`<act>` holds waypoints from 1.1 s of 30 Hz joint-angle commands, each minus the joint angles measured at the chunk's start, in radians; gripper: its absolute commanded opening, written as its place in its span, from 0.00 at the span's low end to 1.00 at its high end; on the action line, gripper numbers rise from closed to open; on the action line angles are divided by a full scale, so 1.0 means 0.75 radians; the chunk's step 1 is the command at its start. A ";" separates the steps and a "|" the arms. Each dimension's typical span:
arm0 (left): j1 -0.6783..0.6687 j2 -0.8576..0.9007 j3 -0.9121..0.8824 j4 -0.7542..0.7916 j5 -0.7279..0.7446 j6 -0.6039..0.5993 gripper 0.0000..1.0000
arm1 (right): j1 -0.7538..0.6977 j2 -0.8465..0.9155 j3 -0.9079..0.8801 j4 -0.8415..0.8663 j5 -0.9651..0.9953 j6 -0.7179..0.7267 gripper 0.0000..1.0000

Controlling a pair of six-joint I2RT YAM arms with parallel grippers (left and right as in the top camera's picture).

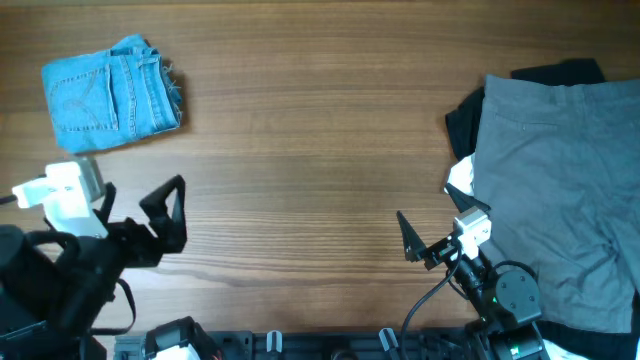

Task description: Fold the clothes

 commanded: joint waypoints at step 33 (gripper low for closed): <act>-0.221 -0.954 -1.752 1.427 -0.053 -0.204 1.00 | -0.004 -0.008 -0.001 0.008 0.023 -0.018 1.00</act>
